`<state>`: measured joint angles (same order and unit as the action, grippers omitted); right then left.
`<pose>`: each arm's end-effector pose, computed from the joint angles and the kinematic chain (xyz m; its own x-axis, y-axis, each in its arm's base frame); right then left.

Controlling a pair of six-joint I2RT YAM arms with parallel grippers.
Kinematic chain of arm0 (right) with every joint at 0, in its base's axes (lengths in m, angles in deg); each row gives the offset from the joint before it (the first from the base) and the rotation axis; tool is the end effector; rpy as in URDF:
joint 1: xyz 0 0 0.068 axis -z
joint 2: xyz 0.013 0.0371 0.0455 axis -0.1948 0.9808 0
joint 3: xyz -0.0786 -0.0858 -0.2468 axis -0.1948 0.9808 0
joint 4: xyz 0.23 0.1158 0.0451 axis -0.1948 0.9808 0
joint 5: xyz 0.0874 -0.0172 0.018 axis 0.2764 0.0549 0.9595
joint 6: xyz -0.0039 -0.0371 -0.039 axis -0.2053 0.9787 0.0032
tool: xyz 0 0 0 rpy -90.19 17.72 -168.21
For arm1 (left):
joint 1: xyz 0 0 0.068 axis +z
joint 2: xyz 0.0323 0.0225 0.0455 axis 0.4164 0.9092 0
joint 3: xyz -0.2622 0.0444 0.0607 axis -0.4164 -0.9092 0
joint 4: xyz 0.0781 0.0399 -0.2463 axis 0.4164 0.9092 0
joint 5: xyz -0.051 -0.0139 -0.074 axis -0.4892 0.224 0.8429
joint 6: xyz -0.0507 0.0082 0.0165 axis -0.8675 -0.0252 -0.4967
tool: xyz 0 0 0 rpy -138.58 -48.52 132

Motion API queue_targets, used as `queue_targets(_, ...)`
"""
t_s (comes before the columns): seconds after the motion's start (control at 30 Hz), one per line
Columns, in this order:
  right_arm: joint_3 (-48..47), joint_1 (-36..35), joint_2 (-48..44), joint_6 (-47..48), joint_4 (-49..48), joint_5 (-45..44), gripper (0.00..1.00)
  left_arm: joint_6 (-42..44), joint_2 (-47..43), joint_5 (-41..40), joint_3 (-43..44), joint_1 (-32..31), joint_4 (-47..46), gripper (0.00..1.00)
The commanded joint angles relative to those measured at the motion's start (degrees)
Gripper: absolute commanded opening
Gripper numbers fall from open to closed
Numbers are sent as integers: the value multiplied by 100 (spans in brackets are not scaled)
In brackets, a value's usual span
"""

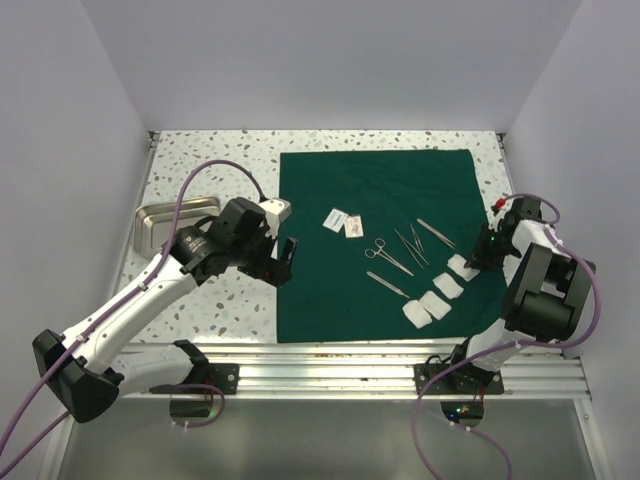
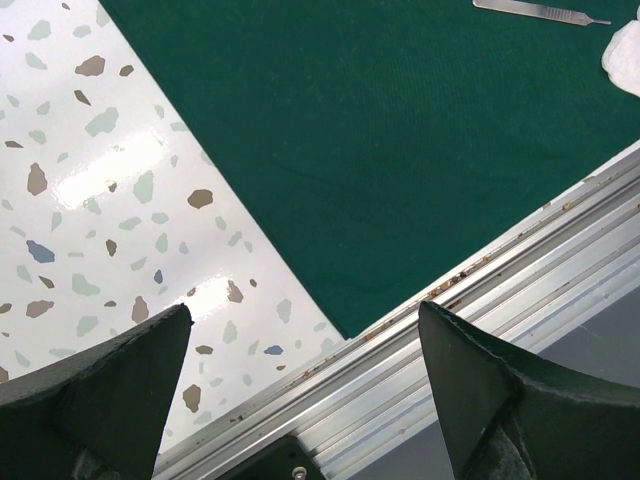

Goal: Prepare the surgical pack

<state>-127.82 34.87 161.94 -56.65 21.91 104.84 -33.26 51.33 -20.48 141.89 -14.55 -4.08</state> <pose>0.2750 -0.1101 0.1721 -0.8691 0.3939 -0.2991 0.3236 0.9103 0.2582 0.1689 -0.1392 0.3215 -0.7781 0.2630 -0.5704 0.4432 0.8734 -0.2019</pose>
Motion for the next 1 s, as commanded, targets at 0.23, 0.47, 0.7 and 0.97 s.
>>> queue_targets(0.23, -20, 9, -503, -674, 156, -766, 47, 150, -46, -44, 83, -22, -37, 99)
queue_targets(0.47, 60, 36, -671, -805, 296, -933, 53, 150, -134, -9, 57, -22, -37, 100)
queue_targets(0.7, 25, 36, -222, -850, 350, -643, 54, 142, -90, 44, 57, -22, -28, 99)
queue_targets(0.97, -63, 44, 138, -771, 226, -661, 56, 115, 33, 79, 92, -4, -55, 99)
